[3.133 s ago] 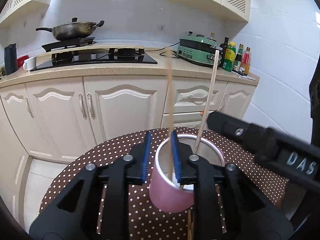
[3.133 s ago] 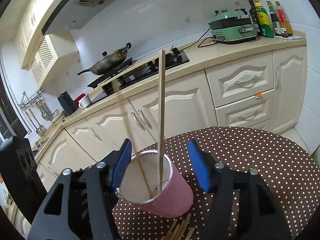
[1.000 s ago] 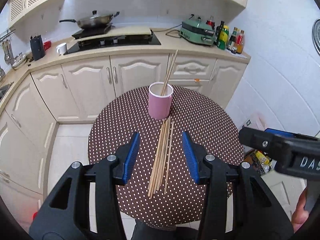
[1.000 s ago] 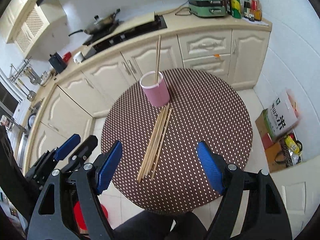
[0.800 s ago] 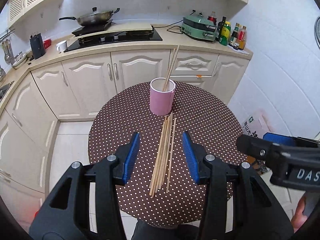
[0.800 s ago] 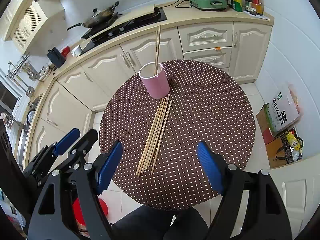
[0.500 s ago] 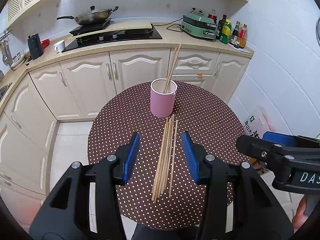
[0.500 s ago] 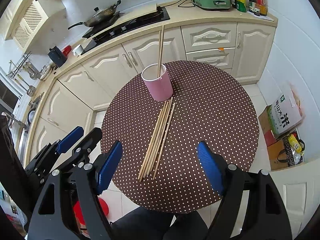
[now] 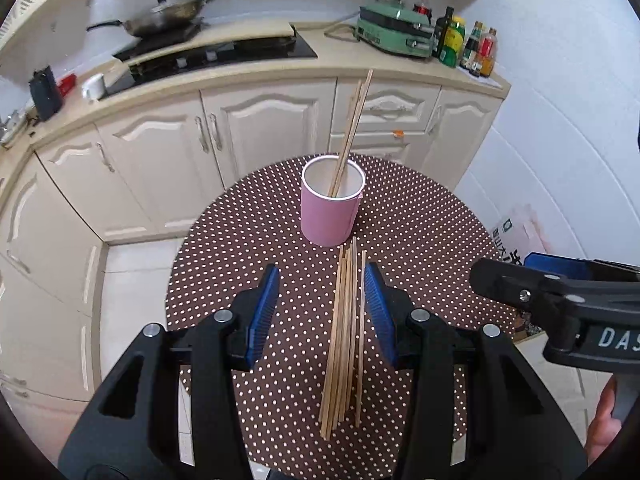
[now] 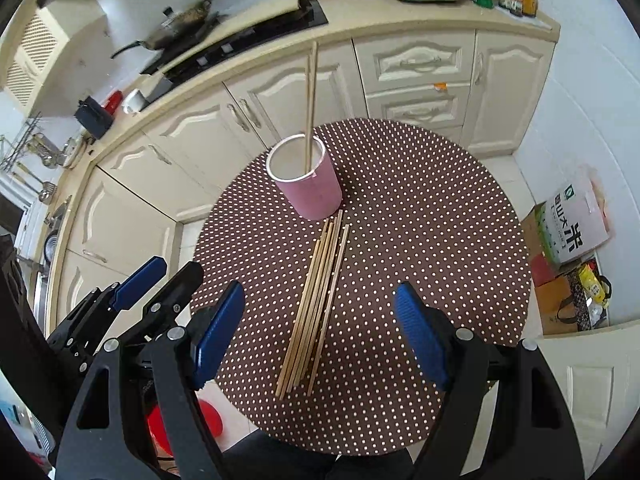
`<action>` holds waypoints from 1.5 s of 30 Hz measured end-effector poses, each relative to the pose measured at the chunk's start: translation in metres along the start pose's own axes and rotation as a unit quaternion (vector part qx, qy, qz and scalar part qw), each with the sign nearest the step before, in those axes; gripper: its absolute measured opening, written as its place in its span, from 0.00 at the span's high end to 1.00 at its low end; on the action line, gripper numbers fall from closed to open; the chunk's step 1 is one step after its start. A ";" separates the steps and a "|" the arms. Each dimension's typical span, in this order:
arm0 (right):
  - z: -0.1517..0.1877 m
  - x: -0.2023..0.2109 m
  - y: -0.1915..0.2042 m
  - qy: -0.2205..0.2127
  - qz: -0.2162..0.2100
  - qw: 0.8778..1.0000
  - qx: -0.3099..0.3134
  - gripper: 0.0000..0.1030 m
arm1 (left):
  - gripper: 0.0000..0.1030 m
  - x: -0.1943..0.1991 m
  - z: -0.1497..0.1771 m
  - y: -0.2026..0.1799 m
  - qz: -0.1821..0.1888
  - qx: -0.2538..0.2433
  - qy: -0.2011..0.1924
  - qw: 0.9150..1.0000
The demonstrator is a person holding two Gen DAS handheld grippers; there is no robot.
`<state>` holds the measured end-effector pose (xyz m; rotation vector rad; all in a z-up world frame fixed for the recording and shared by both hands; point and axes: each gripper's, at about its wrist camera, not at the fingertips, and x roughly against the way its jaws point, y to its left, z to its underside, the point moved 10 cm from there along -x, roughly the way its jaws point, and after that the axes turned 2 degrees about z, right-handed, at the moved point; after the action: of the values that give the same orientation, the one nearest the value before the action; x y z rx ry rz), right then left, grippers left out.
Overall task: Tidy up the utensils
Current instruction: 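Lower both tools back toward the remaining chopsticks on the table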
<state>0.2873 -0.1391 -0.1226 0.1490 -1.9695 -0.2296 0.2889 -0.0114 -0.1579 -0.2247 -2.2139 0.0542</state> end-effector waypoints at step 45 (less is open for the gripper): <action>0.031 -0.218 -0.079 0.173 0.089 0.978 -0.074 0.26 | 0.58 -0.206 0.038 0.029 0.104 -0.032 0.188 0.976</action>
<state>0.3460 -0.1672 -0.3475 -0.0815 -1.6013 -0.2169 0.3854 -0.0184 -0.3463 -0.4637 -1.8096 0.0514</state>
